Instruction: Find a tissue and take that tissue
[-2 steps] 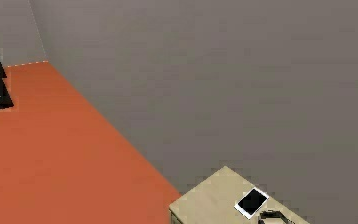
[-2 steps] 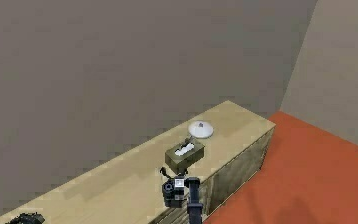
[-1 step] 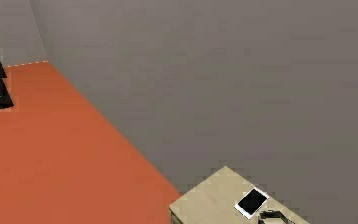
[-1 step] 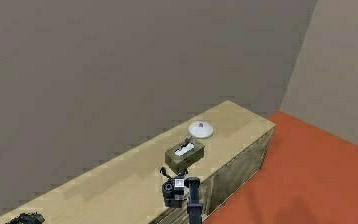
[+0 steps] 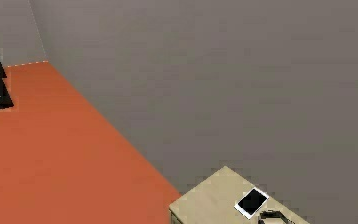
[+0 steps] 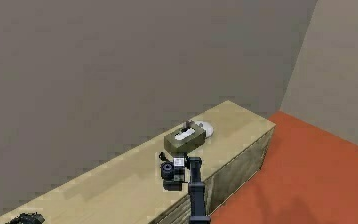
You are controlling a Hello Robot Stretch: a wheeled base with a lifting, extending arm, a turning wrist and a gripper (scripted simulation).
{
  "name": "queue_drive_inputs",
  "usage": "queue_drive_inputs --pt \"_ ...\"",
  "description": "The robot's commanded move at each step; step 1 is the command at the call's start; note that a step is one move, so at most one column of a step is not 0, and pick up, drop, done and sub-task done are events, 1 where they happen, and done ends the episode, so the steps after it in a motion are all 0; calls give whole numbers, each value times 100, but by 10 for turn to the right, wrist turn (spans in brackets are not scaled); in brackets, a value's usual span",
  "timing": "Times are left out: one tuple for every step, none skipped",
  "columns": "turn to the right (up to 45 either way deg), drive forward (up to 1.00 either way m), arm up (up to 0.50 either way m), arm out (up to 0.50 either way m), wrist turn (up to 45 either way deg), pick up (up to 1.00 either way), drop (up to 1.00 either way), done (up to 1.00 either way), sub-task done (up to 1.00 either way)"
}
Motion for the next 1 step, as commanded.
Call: queue_drive_inputs --pt "0 0 0 0 0 0 0 100 0"
